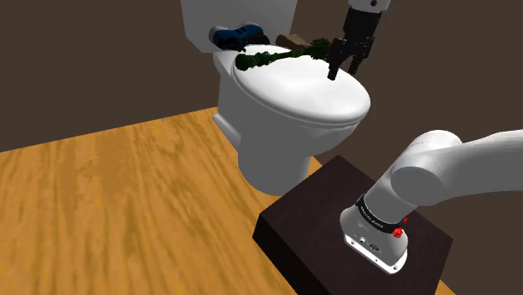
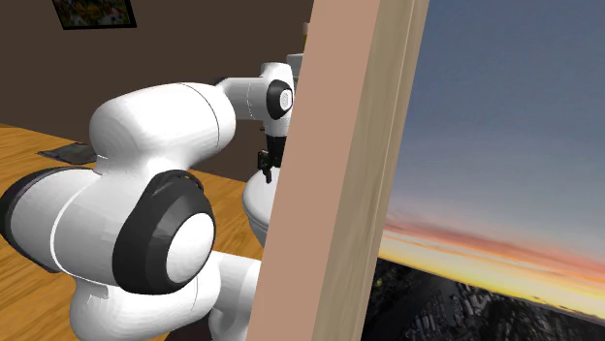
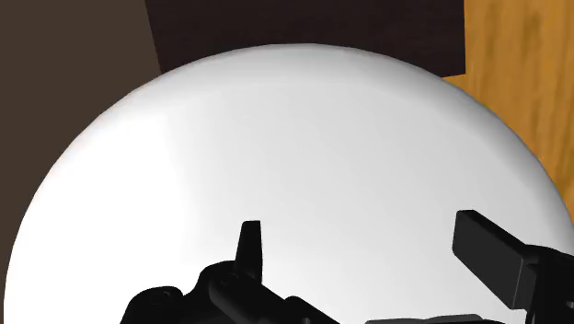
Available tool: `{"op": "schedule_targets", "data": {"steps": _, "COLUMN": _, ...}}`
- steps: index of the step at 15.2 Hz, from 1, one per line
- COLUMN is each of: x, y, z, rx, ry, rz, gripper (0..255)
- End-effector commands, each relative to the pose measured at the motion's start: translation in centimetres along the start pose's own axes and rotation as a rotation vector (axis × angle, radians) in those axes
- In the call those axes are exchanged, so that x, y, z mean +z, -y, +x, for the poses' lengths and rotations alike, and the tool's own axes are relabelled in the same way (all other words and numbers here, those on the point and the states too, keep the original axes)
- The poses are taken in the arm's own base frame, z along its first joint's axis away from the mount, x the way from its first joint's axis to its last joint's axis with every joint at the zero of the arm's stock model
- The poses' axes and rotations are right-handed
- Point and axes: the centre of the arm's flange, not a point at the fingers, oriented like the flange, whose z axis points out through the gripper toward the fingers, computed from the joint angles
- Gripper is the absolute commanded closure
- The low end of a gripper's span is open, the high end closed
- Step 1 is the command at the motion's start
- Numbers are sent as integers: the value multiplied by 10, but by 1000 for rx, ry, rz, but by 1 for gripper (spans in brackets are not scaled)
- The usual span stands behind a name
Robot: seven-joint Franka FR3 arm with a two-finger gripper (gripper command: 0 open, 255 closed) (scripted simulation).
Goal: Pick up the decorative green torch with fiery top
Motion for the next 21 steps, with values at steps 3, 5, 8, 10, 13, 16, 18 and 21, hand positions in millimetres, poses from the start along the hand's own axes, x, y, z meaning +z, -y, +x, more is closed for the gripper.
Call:
{"op": "schedule_targets", "data": {"steps": 3, "x": -2, "y": 14, "z": 24, "rx": 153, "ry": 7, "rz": -6, "gripper": 0}}
{"op": "schedule_targets", "data": {"steps": 5, "x": -4, "y": 24, "z": 50, "rx": 305, "ry": 13, "rz": -12, "gripper": 0}}
{"op": "schedule_targets", "data": {"steps": 8, "x": -7, "y": 31, "z": 91, "rx": 534, "ry": 23, "rz": -21, "gripper": 0}}
{"op": "schedule_targets", "data": {"steps": 10, "x": -8, "y": 31, "z": 118, "rx": 687, "ry": 30, "rz": -27, "gripper": 0}}
{"op": "schedule_targets", "data": {"steps": 13, "x": -10, "y": 22, "z": 159, "rx": 916, "ry": 40, "rz": -36, "gripper": 0}}
{"op": "schedule_targets", "data": {"steps": 16, "x": -12, "y": 5, "z": 197, "rx": 1144, "ry": 50, "rz": -45, "gripper": 0}}
{"op": "schedule_targets", "data": {"steps": 18, "x": -13, "y": -11, "z": 219, "rx": 1297, "ry": 57, "rz": -51, "gripper": 0}}
{"op": "schedule_targets", "data": {"steps": 21, "x": -15, "y": -41, "z": 248, "rx": 1526, "ry": 67, "rz": -61, "gripper": 0}}
